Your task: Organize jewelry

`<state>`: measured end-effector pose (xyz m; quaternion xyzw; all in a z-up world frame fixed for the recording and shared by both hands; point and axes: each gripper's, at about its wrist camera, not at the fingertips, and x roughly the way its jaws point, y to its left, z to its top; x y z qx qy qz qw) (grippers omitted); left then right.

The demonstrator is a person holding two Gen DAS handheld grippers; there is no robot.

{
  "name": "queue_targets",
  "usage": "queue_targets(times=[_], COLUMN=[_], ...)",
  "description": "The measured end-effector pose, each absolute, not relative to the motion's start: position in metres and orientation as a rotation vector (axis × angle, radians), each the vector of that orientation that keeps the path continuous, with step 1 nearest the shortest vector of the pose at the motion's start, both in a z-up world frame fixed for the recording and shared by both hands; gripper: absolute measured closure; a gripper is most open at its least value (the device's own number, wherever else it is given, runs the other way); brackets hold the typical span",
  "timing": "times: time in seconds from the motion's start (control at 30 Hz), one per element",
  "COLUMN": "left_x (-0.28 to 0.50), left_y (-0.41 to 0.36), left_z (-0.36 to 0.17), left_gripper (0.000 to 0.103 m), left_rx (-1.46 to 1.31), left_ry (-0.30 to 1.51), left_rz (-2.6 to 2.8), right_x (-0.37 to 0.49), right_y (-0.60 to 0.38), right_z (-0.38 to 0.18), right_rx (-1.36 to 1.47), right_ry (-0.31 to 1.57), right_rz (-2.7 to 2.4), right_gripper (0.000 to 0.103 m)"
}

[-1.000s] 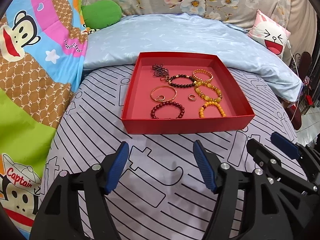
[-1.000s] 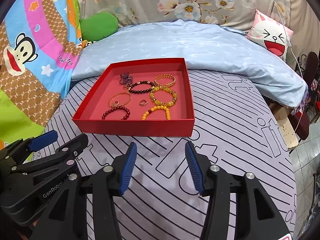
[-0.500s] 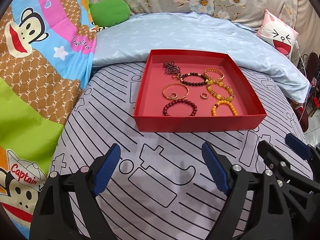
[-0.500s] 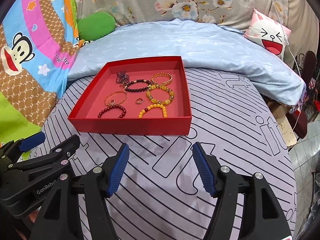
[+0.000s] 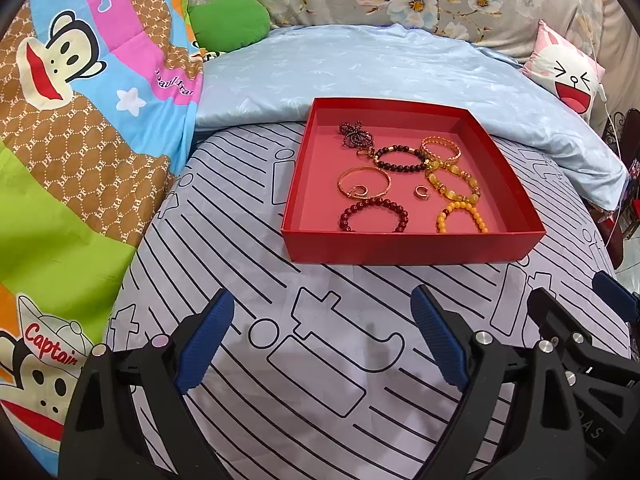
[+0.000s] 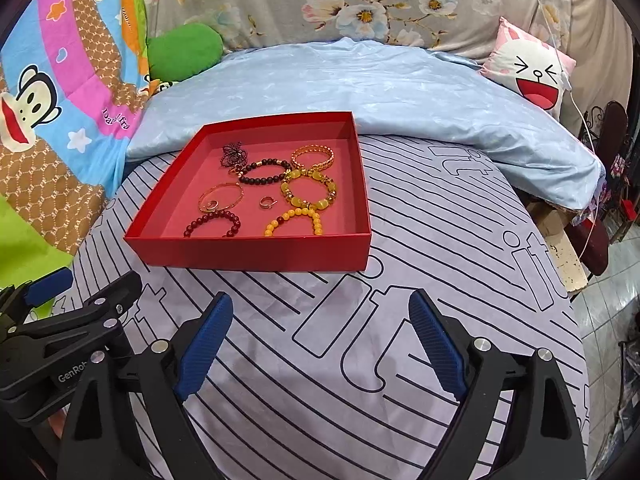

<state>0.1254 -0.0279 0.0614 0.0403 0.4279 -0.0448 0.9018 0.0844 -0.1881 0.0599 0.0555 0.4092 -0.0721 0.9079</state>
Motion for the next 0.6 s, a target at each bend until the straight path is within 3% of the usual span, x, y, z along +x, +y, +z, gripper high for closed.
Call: queue_targets(times=[0.1, 0.6], left_x=[0.1256, 0.1278], left_y=[-0.0266, -0.0278], left_z=[0.061, 0.0574], left_gripper=[0.016, 0.012], left_rx=[0.081, 0.105], left_ry=[0.882, 0.882], left_rz=[-0.083, -0.06], right_x=[0.0828, 0.0843], right_y=[-0.189, -0.189], right_z=[0.0613, 0.0576], right_rx=[0.101, 0.093], right_ry=[0.822, 0.833], right_rz=[-0.162, -0.187], right_gripper=[0.006, 0.006])
